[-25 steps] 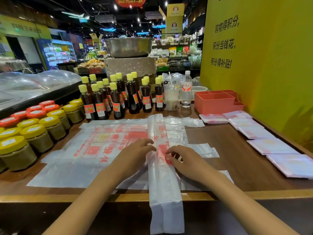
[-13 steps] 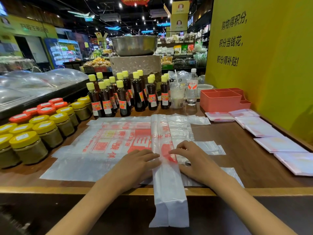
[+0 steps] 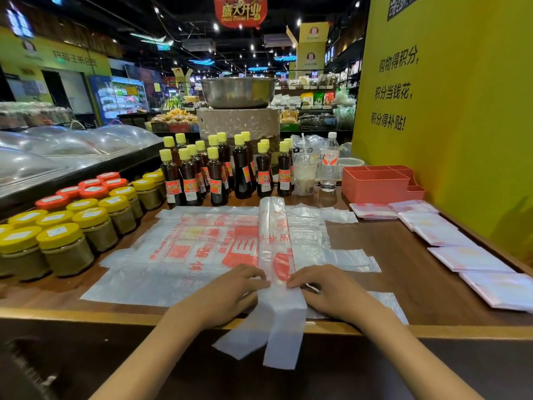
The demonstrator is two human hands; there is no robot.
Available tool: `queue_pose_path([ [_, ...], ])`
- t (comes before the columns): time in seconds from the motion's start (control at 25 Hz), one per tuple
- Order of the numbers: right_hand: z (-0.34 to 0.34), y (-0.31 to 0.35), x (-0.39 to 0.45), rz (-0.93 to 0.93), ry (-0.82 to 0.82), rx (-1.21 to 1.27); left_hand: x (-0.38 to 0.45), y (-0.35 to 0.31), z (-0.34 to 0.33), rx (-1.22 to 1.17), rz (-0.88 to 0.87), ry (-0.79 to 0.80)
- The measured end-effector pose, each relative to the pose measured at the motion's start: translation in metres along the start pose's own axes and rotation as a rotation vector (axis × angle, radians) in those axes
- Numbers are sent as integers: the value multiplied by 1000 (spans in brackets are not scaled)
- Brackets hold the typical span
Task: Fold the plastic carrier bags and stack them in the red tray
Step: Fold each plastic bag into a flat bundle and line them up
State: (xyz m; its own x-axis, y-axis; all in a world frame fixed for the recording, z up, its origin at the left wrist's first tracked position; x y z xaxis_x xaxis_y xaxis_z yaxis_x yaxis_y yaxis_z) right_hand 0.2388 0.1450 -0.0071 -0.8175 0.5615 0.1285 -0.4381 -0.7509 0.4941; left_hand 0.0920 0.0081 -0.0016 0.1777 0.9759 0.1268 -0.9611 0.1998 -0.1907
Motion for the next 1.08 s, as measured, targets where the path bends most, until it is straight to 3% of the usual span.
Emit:
queue_pose_path([
  [0.16, 4, -1, 7, -128, 48, 283, 2, 4, 8, -396, 211, -206],
  [0.28, 12, 0, 22, -296, -20, 544, 14, 16, 20, -478, 356, -439],
  [0.48, -6, -7, 32, -440, -171, 525, 21, 24, 11, -592, 450, -566],
  [0.64, -6, -10, 34, -403, -229, 443, 17, 29, 5, -682, 408, -562],
  [1.08, -8, 2, 31, -302, -231, 225, 27, 26, -1, -237, 433, -531],
])
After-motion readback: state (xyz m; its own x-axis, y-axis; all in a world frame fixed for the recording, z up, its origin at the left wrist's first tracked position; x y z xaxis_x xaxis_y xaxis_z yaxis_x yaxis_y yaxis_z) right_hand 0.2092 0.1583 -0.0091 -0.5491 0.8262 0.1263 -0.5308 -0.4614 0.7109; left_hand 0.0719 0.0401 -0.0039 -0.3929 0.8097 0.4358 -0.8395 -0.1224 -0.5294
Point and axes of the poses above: each hand's wrist, its own x-axis towards the middle knuckle, its own z-axis out of the back of the hand, y = z × x, the point moved 6 cm from there along x, towards the middle knuckle, and after that the axes turned 13 degrees about -z, right-handed, at the moved point
